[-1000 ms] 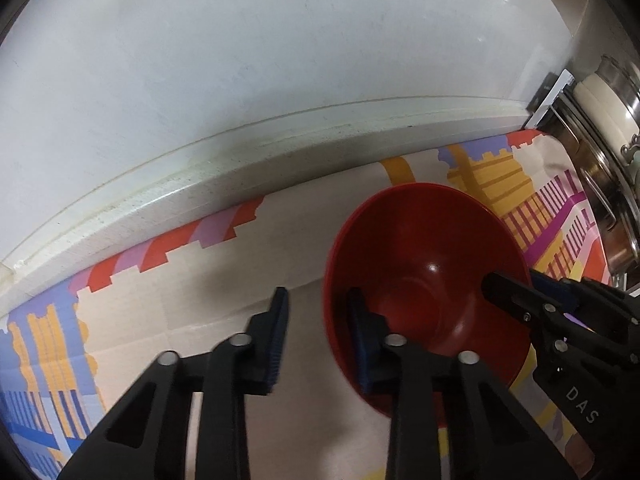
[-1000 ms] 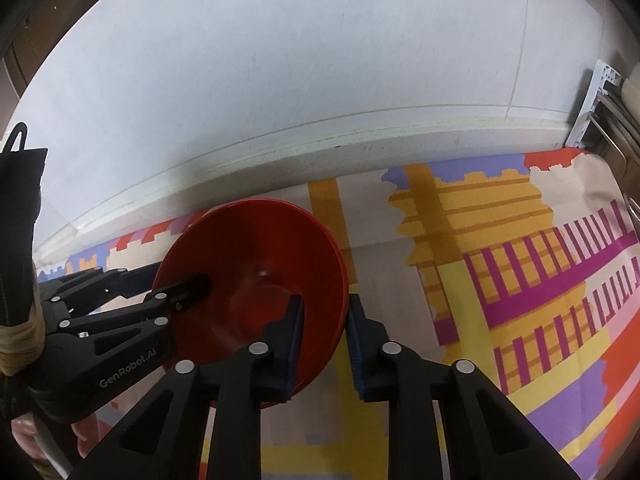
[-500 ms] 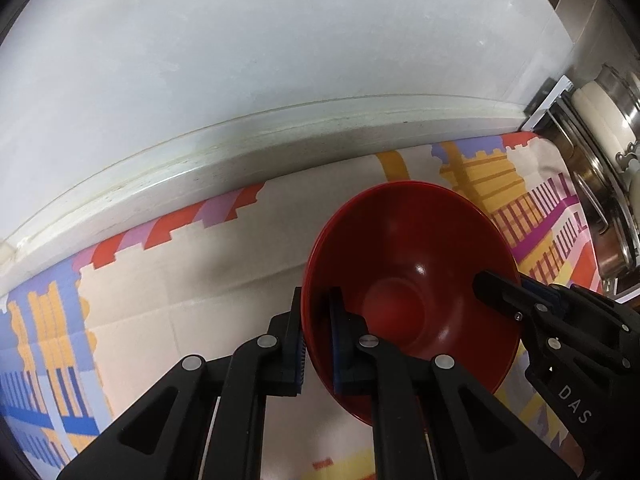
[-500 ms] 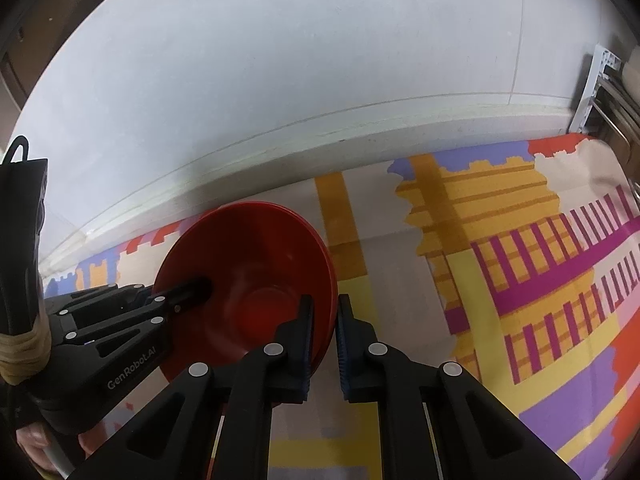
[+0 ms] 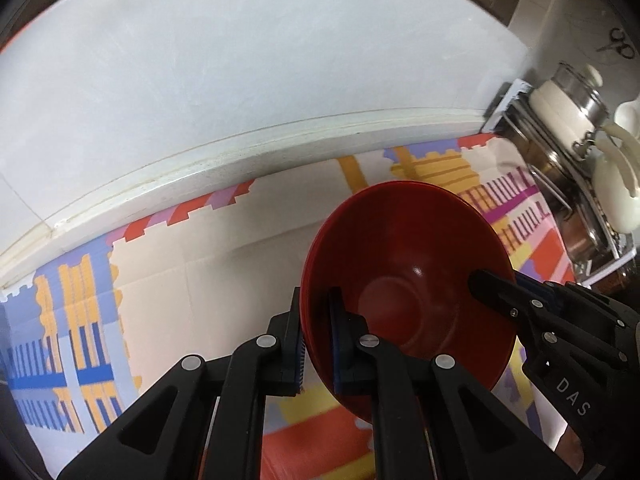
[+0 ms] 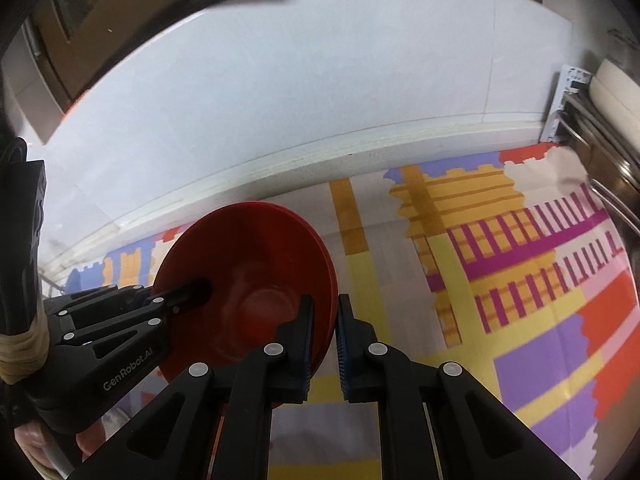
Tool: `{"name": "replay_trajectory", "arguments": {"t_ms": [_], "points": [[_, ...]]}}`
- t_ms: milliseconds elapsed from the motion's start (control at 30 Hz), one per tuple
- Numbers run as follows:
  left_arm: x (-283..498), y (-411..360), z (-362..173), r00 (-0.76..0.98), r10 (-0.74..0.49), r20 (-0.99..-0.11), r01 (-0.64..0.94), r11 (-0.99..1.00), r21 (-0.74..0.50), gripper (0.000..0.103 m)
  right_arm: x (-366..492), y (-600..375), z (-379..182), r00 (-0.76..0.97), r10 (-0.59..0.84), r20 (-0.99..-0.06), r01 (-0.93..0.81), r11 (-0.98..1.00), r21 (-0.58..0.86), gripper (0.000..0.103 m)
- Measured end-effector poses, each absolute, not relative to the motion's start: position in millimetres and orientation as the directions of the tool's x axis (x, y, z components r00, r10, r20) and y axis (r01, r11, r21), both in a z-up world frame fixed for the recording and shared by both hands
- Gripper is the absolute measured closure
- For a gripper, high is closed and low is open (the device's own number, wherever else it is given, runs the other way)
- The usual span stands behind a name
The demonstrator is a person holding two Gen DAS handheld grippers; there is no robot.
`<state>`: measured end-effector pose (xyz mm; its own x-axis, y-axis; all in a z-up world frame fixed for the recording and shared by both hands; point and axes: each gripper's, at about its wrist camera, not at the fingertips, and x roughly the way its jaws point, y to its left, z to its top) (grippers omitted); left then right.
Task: Organize plates and bowls
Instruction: 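Carry the red-and-black bowl with both grippers over the pink bowl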
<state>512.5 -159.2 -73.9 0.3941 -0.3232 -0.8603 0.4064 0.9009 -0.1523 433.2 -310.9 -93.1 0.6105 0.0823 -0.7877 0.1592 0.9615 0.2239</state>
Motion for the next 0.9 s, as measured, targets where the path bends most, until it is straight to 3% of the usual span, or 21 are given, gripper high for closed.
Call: {"name": "replay_trajectory", "arguments": {"t_ms": [500, 900], "points": [[431.5, -147.6, -29.9, 0.429, -0.401, -0.809, 0.455, 0.87, -0.19, 0.091, 347.4, -294.3, -50.6, 0.656, 0.018, -0.755, 0.189, 0.964, 0.187, 0.091], [378.3, -136.7, -31.0, 0.402, -0.42, -0.814, 0.479, 0.854, -0.204, 0.091, 288.8, -279.9, -49.4, 0.645, 0.01, -0.764, 0.199, 0.963, 0.18, 0.091]]}}
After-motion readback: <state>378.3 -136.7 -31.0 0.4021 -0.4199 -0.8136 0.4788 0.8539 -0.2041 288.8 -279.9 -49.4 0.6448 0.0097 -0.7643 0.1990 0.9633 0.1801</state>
